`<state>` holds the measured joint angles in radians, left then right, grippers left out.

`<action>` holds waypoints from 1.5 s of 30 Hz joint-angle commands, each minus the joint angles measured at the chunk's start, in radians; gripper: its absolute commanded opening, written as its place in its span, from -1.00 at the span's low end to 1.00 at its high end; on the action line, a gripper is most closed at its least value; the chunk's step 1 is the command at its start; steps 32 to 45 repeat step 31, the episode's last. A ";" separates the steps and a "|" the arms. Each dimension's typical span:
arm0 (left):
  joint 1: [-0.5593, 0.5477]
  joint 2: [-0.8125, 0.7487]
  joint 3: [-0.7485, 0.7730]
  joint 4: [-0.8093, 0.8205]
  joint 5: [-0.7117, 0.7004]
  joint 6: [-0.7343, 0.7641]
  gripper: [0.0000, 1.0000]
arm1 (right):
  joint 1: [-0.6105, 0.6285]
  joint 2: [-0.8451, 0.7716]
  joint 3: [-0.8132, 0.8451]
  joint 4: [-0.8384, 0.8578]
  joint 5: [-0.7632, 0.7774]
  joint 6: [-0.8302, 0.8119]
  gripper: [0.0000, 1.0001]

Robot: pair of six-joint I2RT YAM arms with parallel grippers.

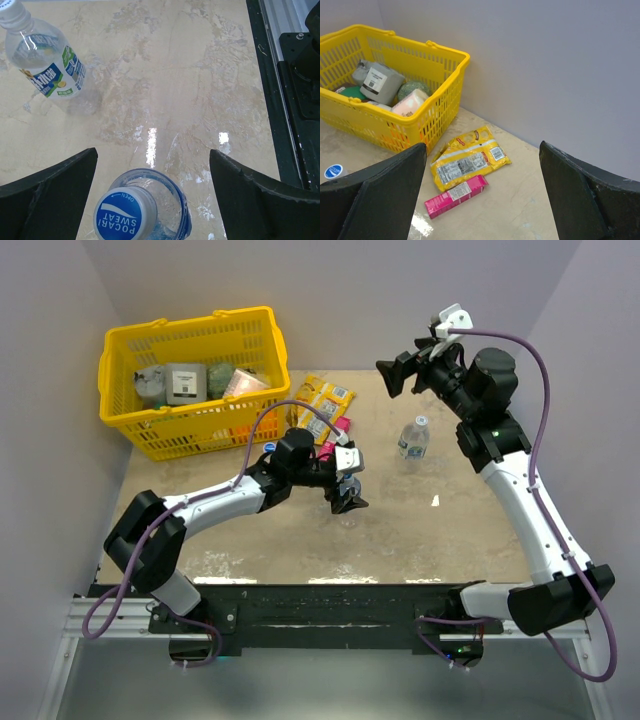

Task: Screw on the bottle caps

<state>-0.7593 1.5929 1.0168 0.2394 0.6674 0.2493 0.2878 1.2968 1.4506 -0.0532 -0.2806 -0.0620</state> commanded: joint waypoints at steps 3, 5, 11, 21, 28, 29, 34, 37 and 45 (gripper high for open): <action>0.002 -0.033 0.022 0.038 -0.002 -0.004 0.99 | -0.004 -0.013 0.002 0.044 -0.015 0.011 0.94; 0.003 -0.034 0.040 0.028 -0.015 -0.010 0.99 | -0.003 -0.013 0.005 0.041 -0.015 0.013 0.94; 0.021 -0.057 0.176 -0.055 -0.031 -0.051 0.99 | -0.003 -0.008 0.051 -0.048 -0.011 -0.031 0.97; 0.170 -0.108 0.381 -0.061 0.078 -0.338 0.99 | -0.002 0.139 0.284 -0.384 0.378 0.008 0.98; 0.432 -0.191 0.376 -0.111 -0.101 -0.328 0.99 | -0.001 0.200 0.367 -0.570 0.563 0.084 0.98; 0.457 -0.201 0.373 -0.106 -0.118 -0.335 0.99 | 0.001 0.194 0.369 -0.577 0.560 0.074 0.98; 0.529 -0.208 0.379 -0.083 -0.132 -0.364 0.99 | 0.001 0.197 0.390 -0.591 0.557 0.079 0.98; 0.529 -0.208 0.379 -0.083 -0.132 -0.364 0.99 | 0.001 0.197 0.390 -0.591 0.557 0.079 0.98; 0.529 -0.208 0.379 -0.083 -0.132 -0.364 0.99 | 0.001 0.197 0.390 -0.591 0.557 0.079 0.98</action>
